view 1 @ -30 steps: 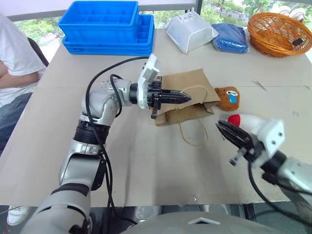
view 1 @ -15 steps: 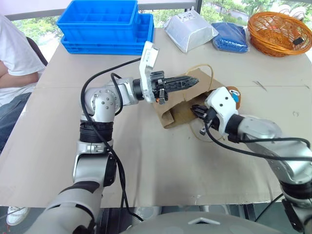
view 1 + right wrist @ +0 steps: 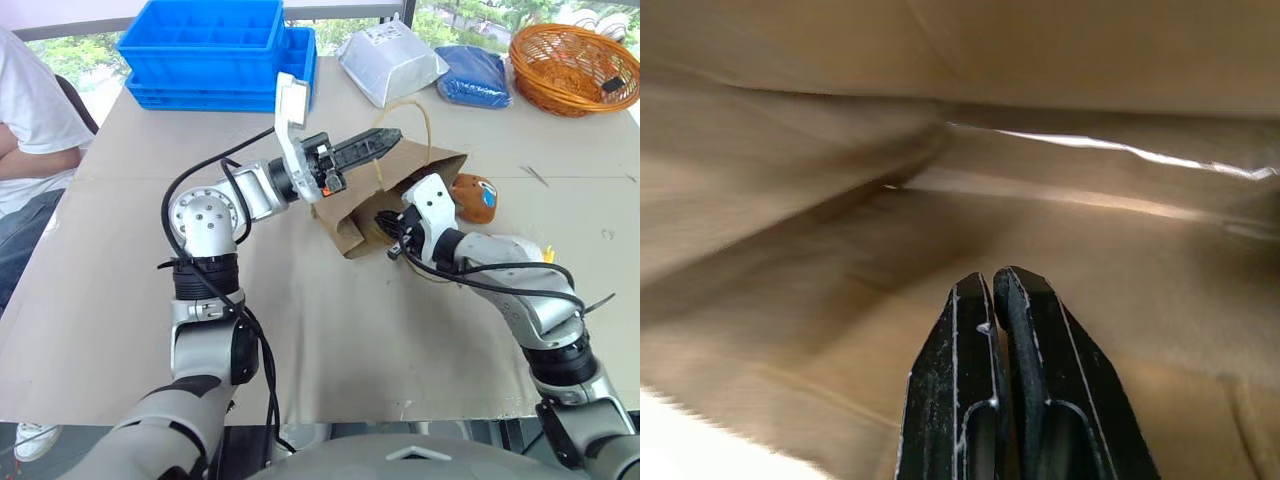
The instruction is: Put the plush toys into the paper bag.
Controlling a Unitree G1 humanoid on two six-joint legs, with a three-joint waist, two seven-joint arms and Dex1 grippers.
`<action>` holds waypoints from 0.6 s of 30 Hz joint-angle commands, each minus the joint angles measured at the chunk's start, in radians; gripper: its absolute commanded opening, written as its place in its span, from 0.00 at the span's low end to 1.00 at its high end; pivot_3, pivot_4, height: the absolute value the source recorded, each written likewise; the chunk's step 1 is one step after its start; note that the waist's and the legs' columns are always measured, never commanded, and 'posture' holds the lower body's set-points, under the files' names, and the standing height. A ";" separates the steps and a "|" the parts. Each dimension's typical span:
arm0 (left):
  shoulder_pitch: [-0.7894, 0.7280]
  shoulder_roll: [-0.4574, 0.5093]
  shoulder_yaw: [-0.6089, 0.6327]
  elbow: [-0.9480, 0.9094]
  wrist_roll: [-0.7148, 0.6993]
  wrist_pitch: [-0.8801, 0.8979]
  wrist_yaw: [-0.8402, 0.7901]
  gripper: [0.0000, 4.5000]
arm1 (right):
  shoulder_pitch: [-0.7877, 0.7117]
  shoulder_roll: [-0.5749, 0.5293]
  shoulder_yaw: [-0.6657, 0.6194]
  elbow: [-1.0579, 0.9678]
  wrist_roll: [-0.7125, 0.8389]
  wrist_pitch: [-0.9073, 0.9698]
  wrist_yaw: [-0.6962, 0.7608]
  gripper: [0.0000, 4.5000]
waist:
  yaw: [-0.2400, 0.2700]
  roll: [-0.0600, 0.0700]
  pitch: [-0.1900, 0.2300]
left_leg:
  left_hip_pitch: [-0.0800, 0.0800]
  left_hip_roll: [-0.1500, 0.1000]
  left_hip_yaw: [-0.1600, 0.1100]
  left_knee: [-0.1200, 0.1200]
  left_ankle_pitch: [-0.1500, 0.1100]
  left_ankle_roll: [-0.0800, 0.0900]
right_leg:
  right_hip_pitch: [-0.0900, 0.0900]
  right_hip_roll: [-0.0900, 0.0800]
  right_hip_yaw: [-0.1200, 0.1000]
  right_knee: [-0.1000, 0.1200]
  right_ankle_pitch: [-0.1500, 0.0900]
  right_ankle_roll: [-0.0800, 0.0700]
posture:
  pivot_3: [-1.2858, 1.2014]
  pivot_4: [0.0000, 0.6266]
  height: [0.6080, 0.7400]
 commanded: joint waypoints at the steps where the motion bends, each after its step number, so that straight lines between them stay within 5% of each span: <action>1: -0.006 -0.010 0.024 -0.043 -0.052 0.005 0.034 0.01 | -0.006 0.033 0.016 0.044 -0.047 -0.101 0.018 0.00 | 0.000 0.000 0.000 | 0.000 0.000 0.000 0.000 0.000 0.000 | 0.000 0.000 0.000 0.000 0.000 0.000 | 0.52 0.24 1.00; 9: -0.018 -0.033 0.075 -0.012 -0.130 0.001 0.135 0.01 | -0.042 0.096 0.041 0.274 -0.176 -0.319 0.036 0.00 | -0.002 0.000 0.000 | 0.000 -0.001 0.000 -0.001 0.001 -0.002 | -0.002 0.000 0.001 0.001 0.000 0.000 | 0.52 0.24 1.00; 18: 0.007 -0.021 0.052 -0.069 -0.194 0.037 0.150 0.01 | -0.126 0.128 0.050 0.404 -0.235 -0.310 0.087 0.00 | -0.004 0.000 0.000 | 0.000 -0.002 0.000 -0.002 0.001 -0.002 | -0.002 -0.001 0.001 0.001 0.000 0.000 | 0.52 0.24 1.00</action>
